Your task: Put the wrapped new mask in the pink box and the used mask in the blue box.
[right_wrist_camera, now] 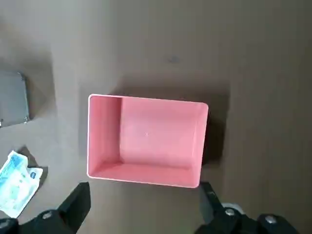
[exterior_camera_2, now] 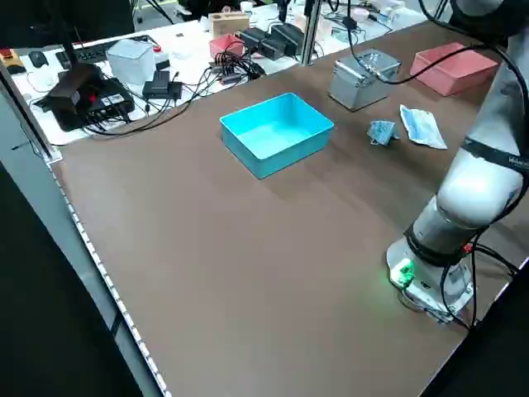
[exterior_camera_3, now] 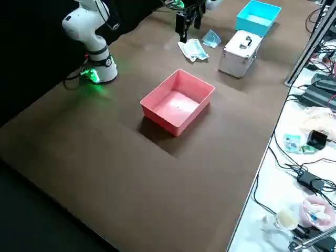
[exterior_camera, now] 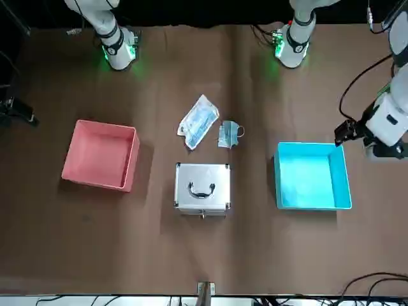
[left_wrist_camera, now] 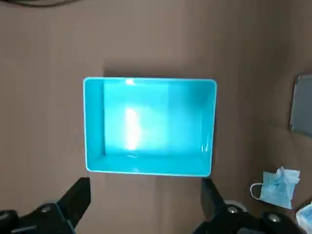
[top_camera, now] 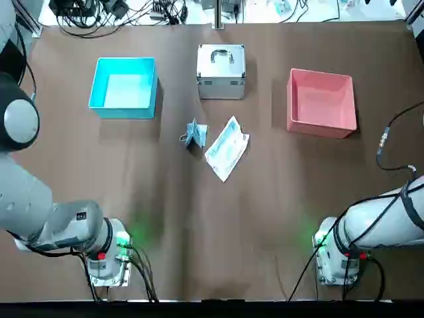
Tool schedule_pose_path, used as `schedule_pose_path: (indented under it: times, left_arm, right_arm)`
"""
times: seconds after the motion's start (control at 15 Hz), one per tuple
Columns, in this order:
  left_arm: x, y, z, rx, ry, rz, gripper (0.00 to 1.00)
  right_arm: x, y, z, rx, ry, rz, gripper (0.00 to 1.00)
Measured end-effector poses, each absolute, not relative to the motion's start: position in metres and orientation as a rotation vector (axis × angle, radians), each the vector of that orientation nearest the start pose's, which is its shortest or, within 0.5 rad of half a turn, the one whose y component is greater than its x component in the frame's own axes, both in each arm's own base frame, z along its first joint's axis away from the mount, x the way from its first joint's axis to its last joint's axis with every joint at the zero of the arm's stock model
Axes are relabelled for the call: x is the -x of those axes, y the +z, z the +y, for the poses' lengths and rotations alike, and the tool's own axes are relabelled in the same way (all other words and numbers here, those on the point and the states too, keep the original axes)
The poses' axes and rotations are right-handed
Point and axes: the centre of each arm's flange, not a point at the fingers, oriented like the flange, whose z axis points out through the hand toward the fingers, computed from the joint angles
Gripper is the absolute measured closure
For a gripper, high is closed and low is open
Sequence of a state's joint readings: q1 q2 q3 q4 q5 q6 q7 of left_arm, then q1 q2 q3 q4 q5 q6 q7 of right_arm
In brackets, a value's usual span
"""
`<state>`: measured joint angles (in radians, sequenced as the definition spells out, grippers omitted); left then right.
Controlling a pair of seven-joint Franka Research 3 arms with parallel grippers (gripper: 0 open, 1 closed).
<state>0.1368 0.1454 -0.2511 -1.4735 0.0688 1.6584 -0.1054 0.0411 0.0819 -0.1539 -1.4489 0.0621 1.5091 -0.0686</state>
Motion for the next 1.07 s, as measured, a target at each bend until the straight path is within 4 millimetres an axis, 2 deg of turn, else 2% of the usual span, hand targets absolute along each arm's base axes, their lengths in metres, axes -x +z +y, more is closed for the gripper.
schedule_pose_path:
  times: [0.27, 0.47, 0.6, 0.73, 0.93, 1.07]
  left_arm:
    - [-0.604, 0.609, -0.052, 3.116, -0.110, 0.016, 0.00]
    - [-0.604, 0.607, -0.060, 3.117, -0.106, 0.040, 0.00]
    - [-0.605, 0.598, -0.065, 3.118, -0.066, 0.057, 0.00]
    - [-0.605, 0.571, -0.079, 3.114, 0.066, 0.103, 0.00]
    - [-0.607, 0.525, -0.106, 3.102, 0.231, 0.177, 0.00]
    - [-0.602, 0.490, -0.125, 3.087, 0.346, 0.231, 0.00]
  right_arm:
    - [-0.571, 0.630, -0.053, 3.089, 0.029, 0.061, 0.02]
    - [-0.572, 0.629, -0.049, 3.089, 0.033, 0.048, 0.02]
    - [-0.571, 0.628, -0.047, 3.089, 0.044, 0.043, 0.02]
    - [-0.570, 0.625, -0.041, 3.087, 0.066, 0.028, 0.02]
    - [-0.570, 0.620, -0.021, 3.085, 0.109, -0.025, 0.02]
    - [-0.567, 0.616, -0.015, 3.082, 0.159, -0.043, 0.02]
